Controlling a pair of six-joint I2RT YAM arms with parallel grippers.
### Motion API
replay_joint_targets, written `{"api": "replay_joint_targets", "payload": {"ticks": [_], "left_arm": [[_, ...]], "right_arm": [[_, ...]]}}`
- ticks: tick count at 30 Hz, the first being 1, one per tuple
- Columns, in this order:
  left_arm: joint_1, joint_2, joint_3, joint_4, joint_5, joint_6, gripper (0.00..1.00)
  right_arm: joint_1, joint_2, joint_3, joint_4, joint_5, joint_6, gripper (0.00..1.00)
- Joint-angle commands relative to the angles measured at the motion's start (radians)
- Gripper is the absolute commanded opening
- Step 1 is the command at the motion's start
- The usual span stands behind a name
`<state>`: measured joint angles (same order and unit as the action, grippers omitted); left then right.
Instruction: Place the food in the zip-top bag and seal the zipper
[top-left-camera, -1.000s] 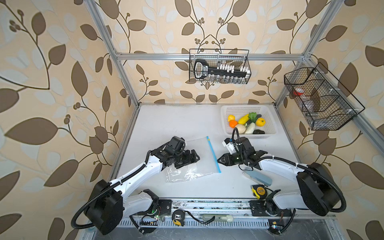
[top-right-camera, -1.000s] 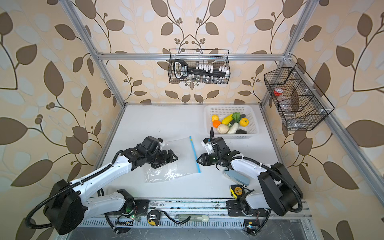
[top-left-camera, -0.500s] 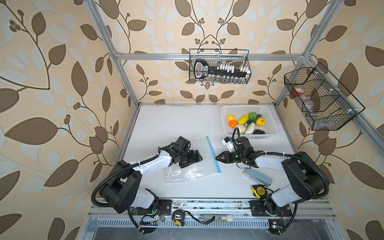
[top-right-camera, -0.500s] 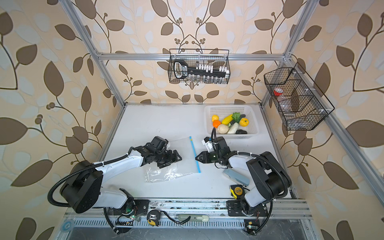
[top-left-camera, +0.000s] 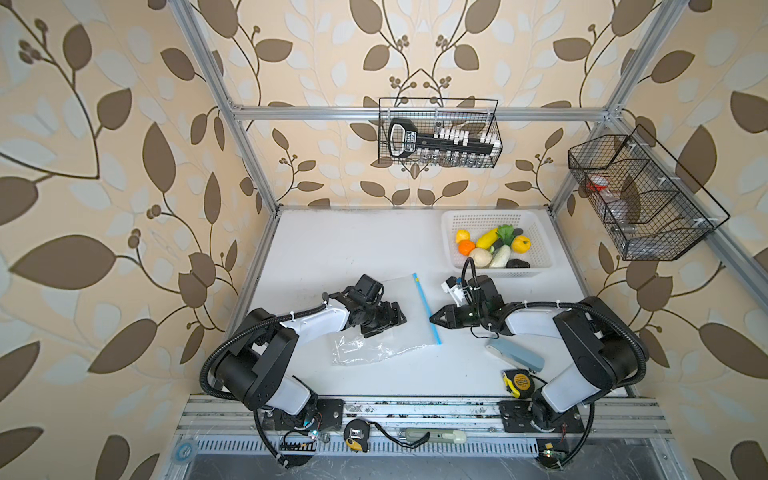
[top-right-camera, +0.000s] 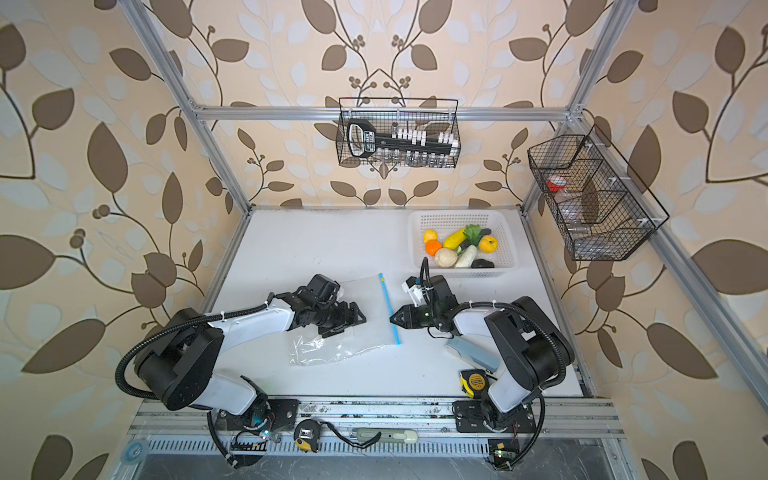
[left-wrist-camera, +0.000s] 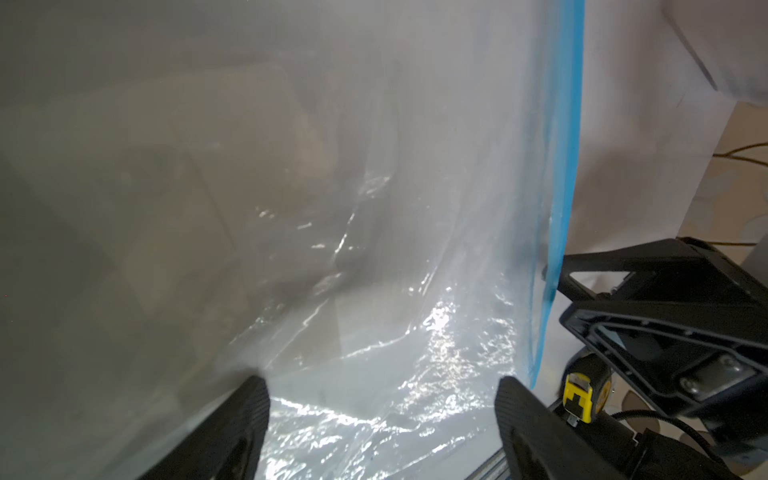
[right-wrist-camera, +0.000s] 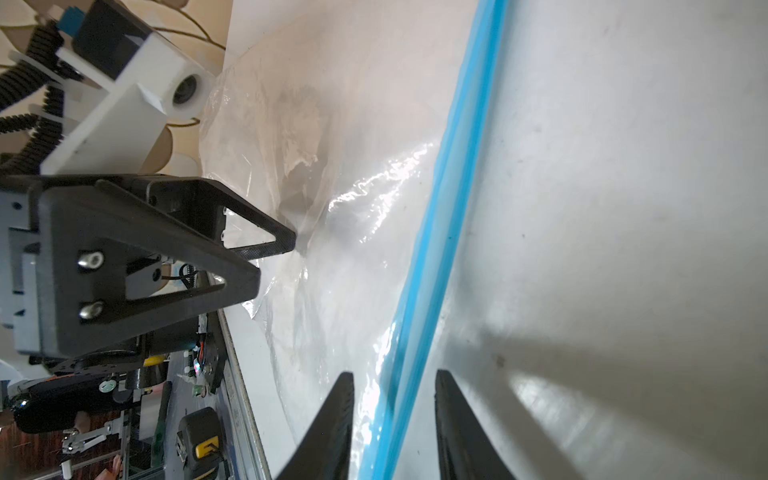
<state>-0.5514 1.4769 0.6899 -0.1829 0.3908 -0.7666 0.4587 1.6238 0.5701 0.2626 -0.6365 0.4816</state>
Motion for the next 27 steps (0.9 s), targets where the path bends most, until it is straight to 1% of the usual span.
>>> {"api": "replay_joint_targets", "payload": {"ticks": [1, 5, 13, 19, 24, 27], "left_arm": [[-0.010, 0.011, -0.016, 0.017, 0.011, -0.003, 0.86], [-0.010, 0.009, -0.022, 0.016, 0.011, -0.003, 0.86], [-0.009, 0.006, -0.039, 0.027, 0.008, -0.009, 0.86], [-0.010, 0.011, -0.047, 0.040, 0.010, -0.016, 0.86], [-0.011, 0.008, -0.053, 0.048, 0.010, -0.022, 0.86], [-0.011, 0.003, -0.056, 0.048, 0.008, -0.025, 0.86]], "right_arm": [[0.014, 0.022, 0.005, 0.016, -0.018, 0.010, 0.30], [0.021, 0.019, 0.014, 0.014, -0.022, 0.012, 0.27], [0.015, -0.022, 0.030, -0.028, -0.017, 0.006, 0.27], [0.044, -0.033, 0.030, -0.020, -0.019, 0.024, 0.26], [0.060, -0.035, 0.027, -0.005, -0.017, 0.040, 0.23], [0.066, -0.036, 0.024, -0.005, -0.004, 0.044, 0.18]]}}
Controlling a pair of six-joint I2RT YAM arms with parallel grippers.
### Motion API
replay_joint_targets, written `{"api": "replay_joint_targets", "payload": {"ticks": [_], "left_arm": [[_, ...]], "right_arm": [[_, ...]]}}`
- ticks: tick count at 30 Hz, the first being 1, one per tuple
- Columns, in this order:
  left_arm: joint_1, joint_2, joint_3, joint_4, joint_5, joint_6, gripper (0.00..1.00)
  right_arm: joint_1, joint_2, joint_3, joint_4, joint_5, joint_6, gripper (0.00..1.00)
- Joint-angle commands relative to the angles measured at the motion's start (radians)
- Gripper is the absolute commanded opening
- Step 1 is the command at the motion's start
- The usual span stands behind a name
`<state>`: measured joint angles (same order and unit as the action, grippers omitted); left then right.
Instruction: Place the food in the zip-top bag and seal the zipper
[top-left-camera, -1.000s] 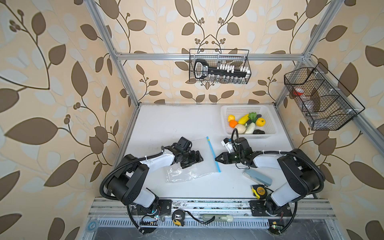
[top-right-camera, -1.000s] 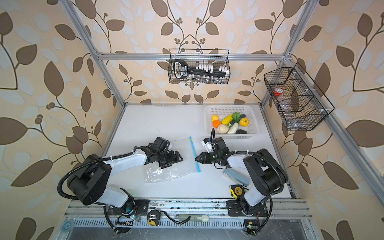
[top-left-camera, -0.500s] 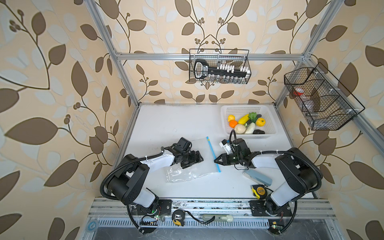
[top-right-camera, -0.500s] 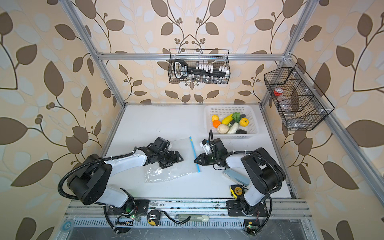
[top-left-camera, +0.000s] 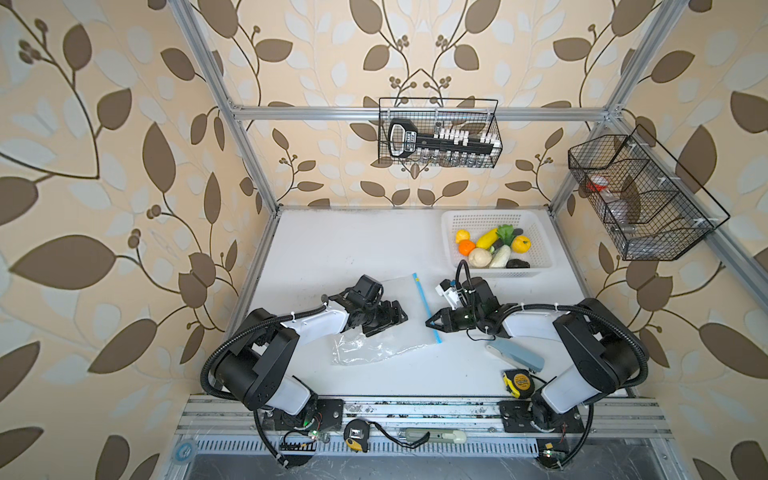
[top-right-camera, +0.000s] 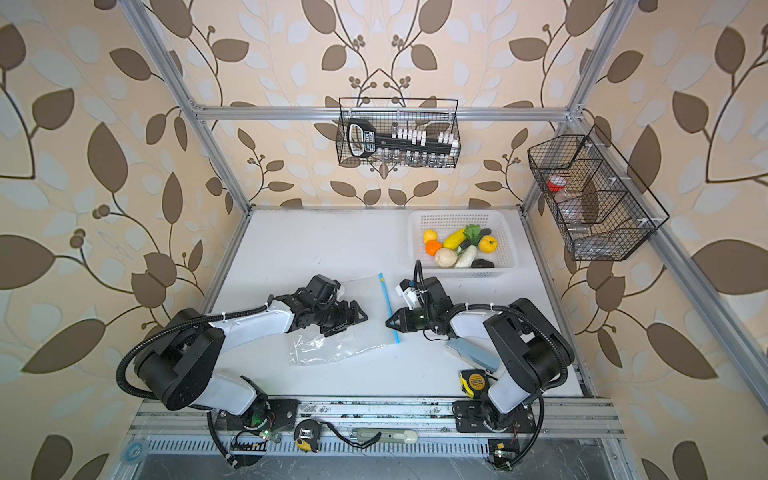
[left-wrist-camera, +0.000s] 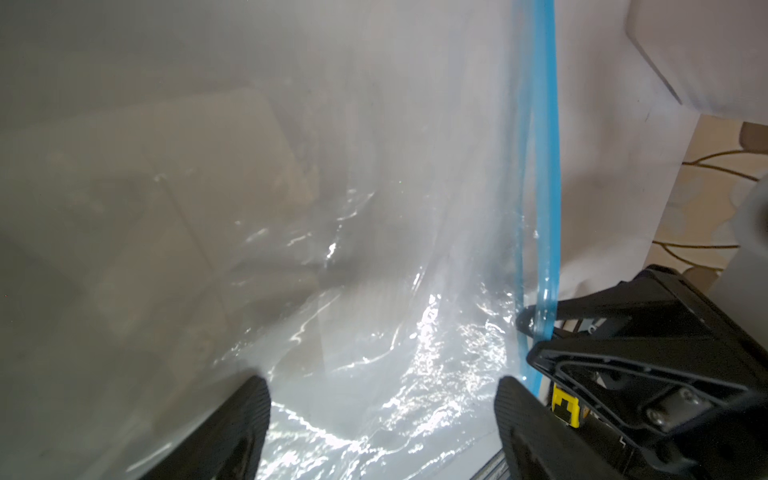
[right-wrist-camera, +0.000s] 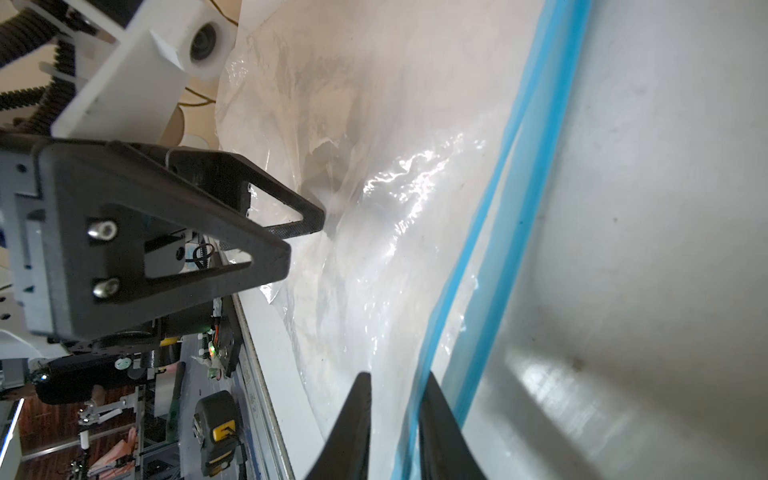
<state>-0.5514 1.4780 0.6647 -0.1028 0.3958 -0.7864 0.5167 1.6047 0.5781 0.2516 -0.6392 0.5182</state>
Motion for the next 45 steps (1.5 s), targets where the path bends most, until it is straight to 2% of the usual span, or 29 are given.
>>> {"api": "replay_joint_targets", "payload": {"ticks": [1, 7, 16, 24, 29, 38, 42, 45], "left_arm": [[-0.011, -0.001, -0.032, -0.032, 0.003, -0.007, 0.86], [-0.013, -0.032, -0.039, -0.032, 0.002, -0.024, 0.86], [-0.016, -0.175, -0.005, -0.095, -0.017, -0.065, 0.87], [-0.027, -0.300, 0.050, -0.188, -0.081, -0.085, 0.87], [-0.070, -0.293, 0.120, -0.246, -0.141, -0.058, 0.86], [-0.158, -0.170, 0.232, -0.319, -0.230, -0.008, 0.79], [-0.174, -0.120, 0.275, -0.347, -0.263, 0.008, 0.70], [-0.177, -0.085, 0.296, -0.361, -0.274, 0.016, 0.60]], "right_arm": [[0.011, -0.018, 0.015, 0.007, 0.003, 0.009, 0.18], [0.057, -0.051, 0.013, -0.007, 0.075, -0.009, 0.12], [0.211, -0.164, -0.036, 0.053, 0.326, -0.143, 0.01], [0.350, -0.206, -0.080, 0.154, 0.545, -0.291, 0.00], [0.389, -0.181, -0.064, 0.179, 0.573, -0.302, 0.00], [0.431, -0.164, -0.034, 0.174, 0.605, -0.295, 0.00], [0.443, -0.158, -0.027, 0.168, 0.610, -0.287, 0.00], [0.455, -0.155, -0.023, 0.170, 0.617, -0.288, 0.00]]}}
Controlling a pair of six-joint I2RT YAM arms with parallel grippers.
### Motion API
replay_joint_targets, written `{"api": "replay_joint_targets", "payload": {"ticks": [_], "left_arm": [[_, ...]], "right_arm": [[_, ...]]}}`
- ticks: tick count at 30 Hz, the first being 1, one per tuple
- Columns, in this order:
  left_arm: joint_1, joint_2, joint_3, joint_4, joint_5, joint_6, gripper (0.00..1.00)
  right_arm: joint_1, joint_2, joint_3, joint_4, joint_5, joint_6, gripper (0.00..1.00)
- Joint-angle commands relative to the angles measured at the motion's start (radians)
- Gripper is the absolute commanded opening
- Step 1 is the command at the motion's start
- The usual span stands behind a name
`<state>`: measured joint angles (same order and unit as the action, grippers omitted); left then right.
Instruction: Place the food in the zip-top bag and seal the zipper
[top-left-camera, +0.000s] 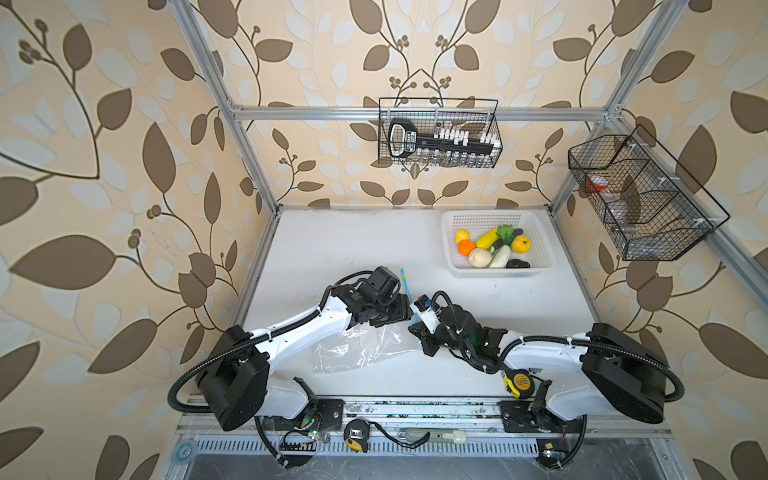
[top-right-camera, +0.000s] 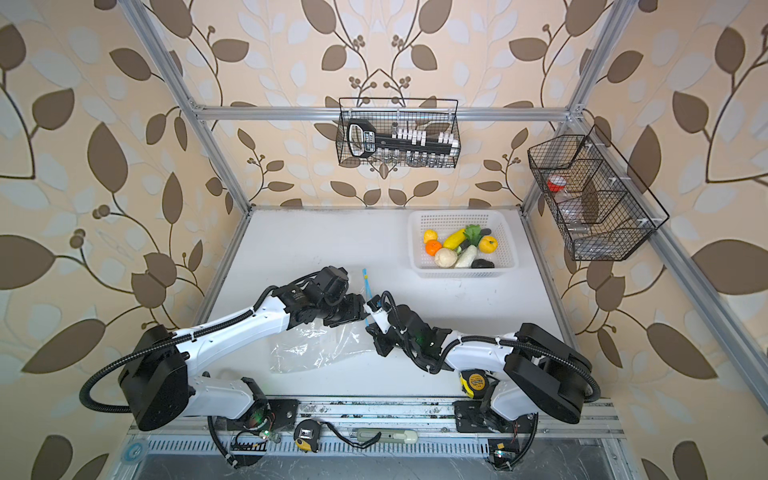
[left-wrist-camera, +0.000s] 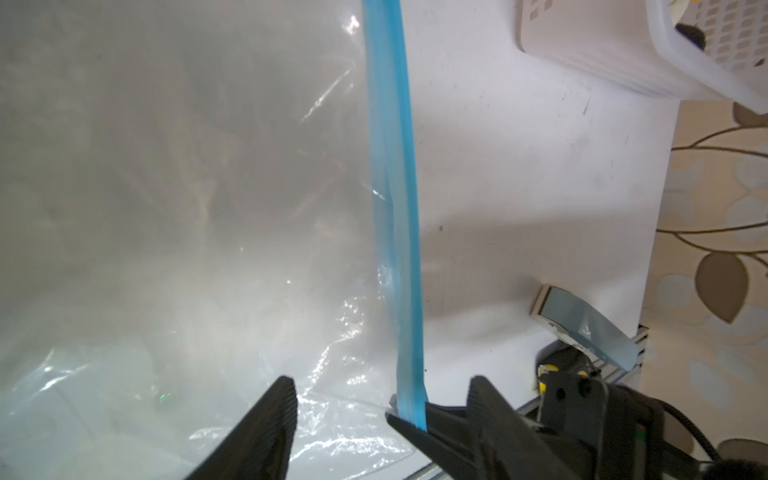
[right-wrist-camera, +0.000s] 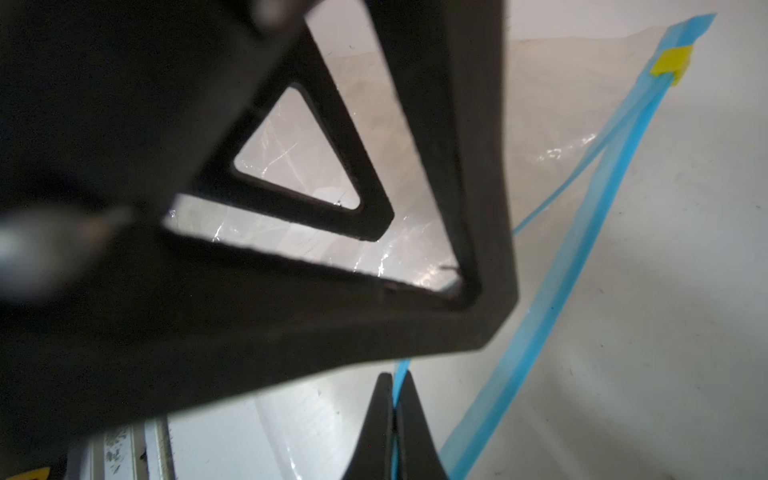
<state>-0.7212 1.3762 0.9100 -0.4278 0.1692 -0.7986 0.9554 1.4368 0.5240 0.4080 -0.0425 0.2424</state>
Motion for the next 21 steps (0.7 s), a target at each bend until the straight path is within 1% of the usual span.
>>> {"api": "replay_joint_targets", "payload": {"ticks": [1, 4, 6, 8, 9, 11, 13, 15, 18, 20, 21], "left_arm": [[-0.011, 0.027, 0.058, -0.040, -0.051, 0.030, 0.57], [-0.027, 0.054, 0.083, -0.047, -0.062, 0.042, 0.54], [-0.056, 0.071, 0.111, -0.067, -0.093, 0.057, 0.55], [-0.084, 0.106, 0.146, -0.102, -0.133, 0.070, 0.53], [-0.091, 0.116, 0.156, -0.114, -0.146, 0.073, 0.50], [-0.102, 0.133, 0.174, -0.135, -0.167, 0.076, 0.39], [-0.105, 0.142, 0.180, -0.146, -0.176, 0.077, 0.32], [-0.112, 0.144, 0.184, -0.146, -0.176, 0.077, 0.32], [-0.130, 0.139, 0.199, -0.150, -0.185, 0.080, 0.28], [-0.142, 0.140, 0.209, -0.155, -0.191, 0.080, 0.23], [-0.146, 0.143, 0.211, -0.154, -0.193, 0.077, 0.22]], "right_arm": [[0.018, 0.014, 0.033, 0.014, 0.022, -0.010, 0.00], [0.026, 0.020, 0.037, 0.015, 0.027, -0.002, 0.00], [0.029, 0.027, 0.043, 0.009, 0.032, 0.010, 0.00], [0.034, 0.035, 0.051, 0.006, 0.029, 0.018, 0.00], [0.035, 0.037, 0.053, 0.005, 0.029, 0.021, 0.00], [0.040, 0.037, 0.053, 0.010, 0.032, 0.024, 0.00], [0.045, 0.037, 0.053, 0.014, 0.036, 0.024, 0.00], [0.050, 0.038, 0.054, 0.011, 0.042, 0.023, 0.00], [0.054, 0.040, 0.054, 0.011, 0.051, 0.028, 0.00], [0.054, 0.043, 0.056, 0.012, 0.052, 0.031, 0.00], [0.055, 0.043, 0.056, 0.014, 0.050, 0.035, 0.00]]}}
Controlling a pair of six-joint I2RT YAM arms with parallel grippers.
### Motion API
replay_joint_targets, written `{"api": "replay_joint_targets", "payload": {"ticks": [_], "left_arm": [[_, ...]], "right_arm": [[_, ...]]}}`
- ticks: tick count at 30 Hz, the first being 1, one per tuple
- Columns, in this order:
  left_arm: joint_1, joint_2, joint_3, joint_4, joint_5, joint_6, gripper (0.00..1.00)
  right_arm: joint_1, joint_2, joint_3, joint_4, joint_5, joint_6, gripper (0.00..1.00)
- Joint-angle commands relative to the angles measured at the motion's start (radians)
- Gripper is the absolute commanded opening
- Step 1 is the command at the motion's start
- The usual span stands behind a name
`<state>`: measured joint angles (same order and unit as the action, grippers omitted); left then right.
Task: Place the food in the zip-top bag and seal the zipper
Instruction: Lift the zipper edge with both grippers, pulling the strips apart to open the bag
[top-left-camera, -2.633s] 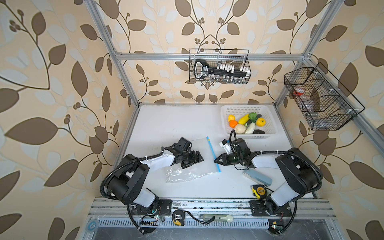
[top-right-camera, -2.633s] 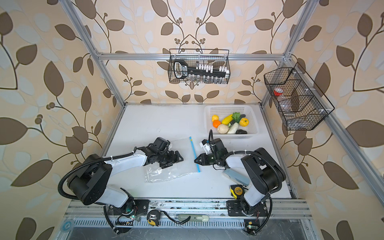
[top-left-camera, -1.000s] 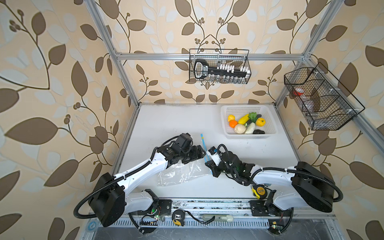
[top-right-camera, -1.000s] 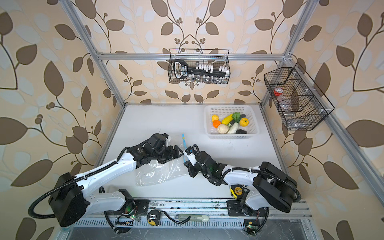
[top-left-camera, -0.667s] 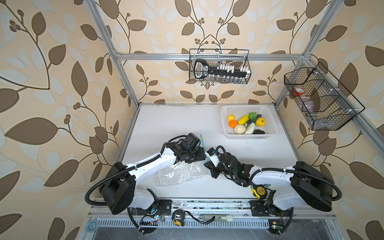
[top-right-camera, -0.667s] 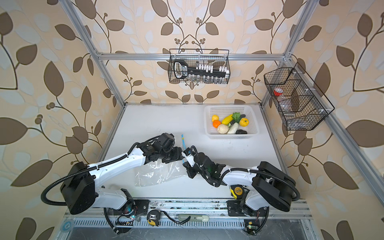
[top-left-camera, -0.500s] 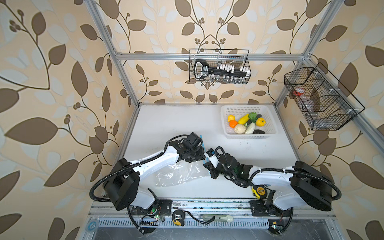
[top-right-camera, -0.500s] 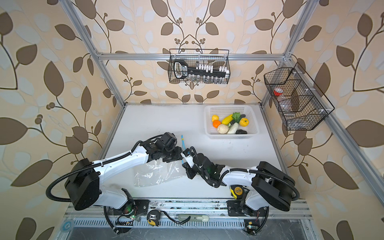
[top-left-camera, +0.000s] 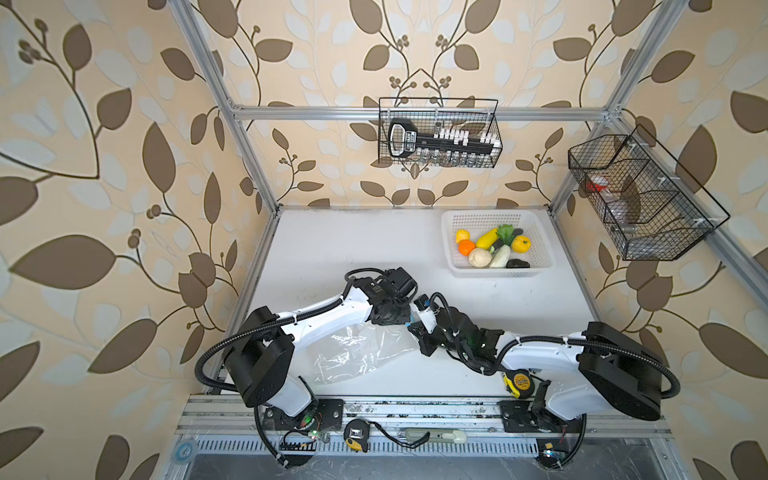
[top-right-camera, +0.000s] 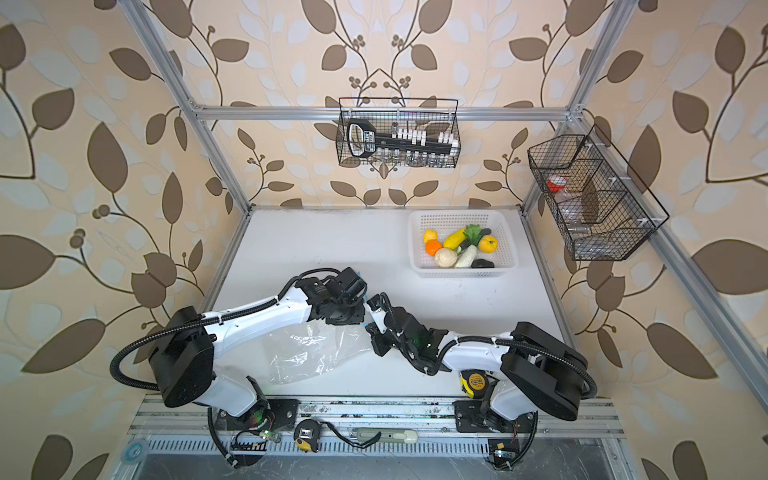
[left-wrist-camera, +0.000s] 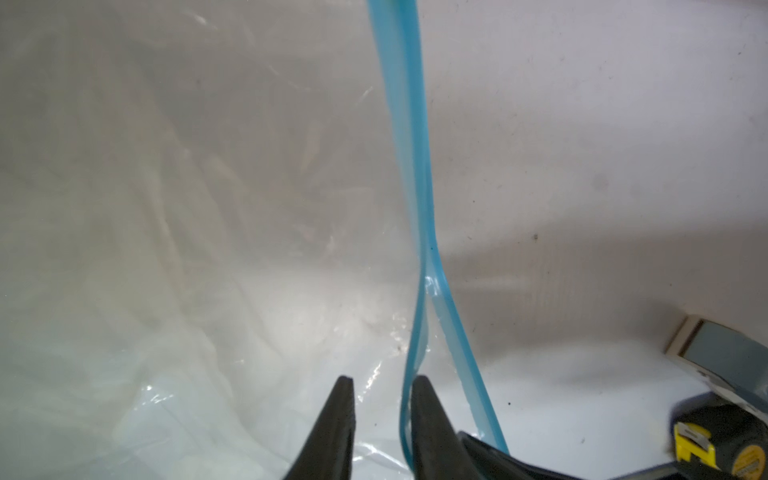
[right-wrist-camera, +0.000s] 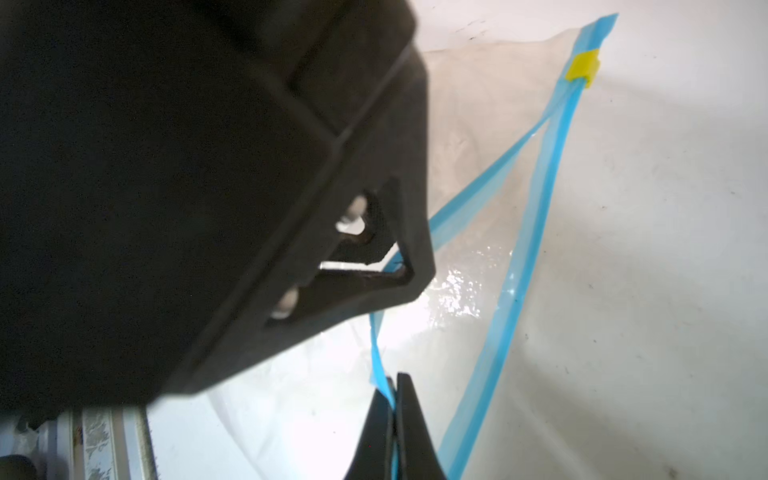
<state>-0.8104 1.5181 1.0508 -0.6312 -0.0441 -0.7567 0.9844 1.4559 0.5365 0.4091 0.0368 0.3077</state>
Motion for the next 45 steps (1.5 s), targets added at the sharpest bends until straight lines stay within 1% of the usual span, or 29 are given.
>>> {"api": "replay_joint_targets", "payload": {"ticks": [1, 7, 12, 13, 15, 20, 23, 25, 27, 29, 32, 39, 42, 45], "left_arm": [[-0.060, 0.003, 0.071, 0.051, 0.020, 0.032, 0.21], [-0.071, 0.022, 0.090, 0.048, 0.026, 0.025, 0.11], [-0.073, 0.027, 0.106, 0.047, 0.031, 0.023, 0.07], [-0.073, 0.027, 0.107, 0.045, 0.028, 0.024, 0.07], [-0.073, 0.028, 0.109, 0.038, 0.024, 0.029, 0.06], [-0.073, 0.022, 0.112, 0.018, 0.014, 0.047, 0.02], [-0.073, 0.015, 0.116, 0.011, 0.015, 0.059, 0.02], [-0.073, 0.013, 0.122, 0.008, 0.020, 0.069, 0.01], [-0.073, 0.015, 0.136, 0.003, 0.027, 0.083, 0.01], [-0.073, 0.021, 0.155, -0.012, 0.028, 0.094, 0.01], [-0.073, 0.028, 0.175, -0.023, 0.037, 0.105, 0.01], [-0.075, 0.037, 0.194, -0.031, 0.062, 0.119, 0.00], [-0.078, 0.036, 0.208, -0.044, 0.064, 0.122, 0.00], [-0.079, 0.030, 0.225, -0.063, 0.060, 0.129, 0.00]], "right_arm": [[0.027, 0.024, 0.046, 0.013, -0.029, -0.028, 0.00], [0.031, 0.026, 0.049, 0.014, -0.031, -0.008, 0.00], [0.036, 0.019, 0.048, 0.016, -0.036, 0.009, 0.00], [0.036, 0.013, 0.046, 0.014, -0.042, 0.016, 0.02], [0.033, -0.009, 0.042, 0.006, -0.052, 0.033, 0.09], [-0.007, -0.121, 0.021, -0.035, -0.086, 0.080, 0.29], [-0.054, -0.196, -0.005, -0.055, -0.121, 0.120, 0.33], [-0.082, -0.222, -0.008, -0.077, -0.124, 0.128, 0.35], [-0.121, -0.219, 0.001, -0.108, -0.137, 0.142, 0.35], [-0.185, -0.205, 0.000, -0.114, -0.190, 0.196, 0.35], [-0.243, -0.184, -0.002, -0.120, -0.241, 0.259, 0.35], [-0.275, -0.124, 0.021, -0.122, -0.272, 0.279, 0.37], [-0.283, -0.087, 0.030, -0.130, -0.289, 0.288, 0.33], [-0.285, -0.049, 0.036, -0.120, -0.310, 0.305, 0.23]]}}
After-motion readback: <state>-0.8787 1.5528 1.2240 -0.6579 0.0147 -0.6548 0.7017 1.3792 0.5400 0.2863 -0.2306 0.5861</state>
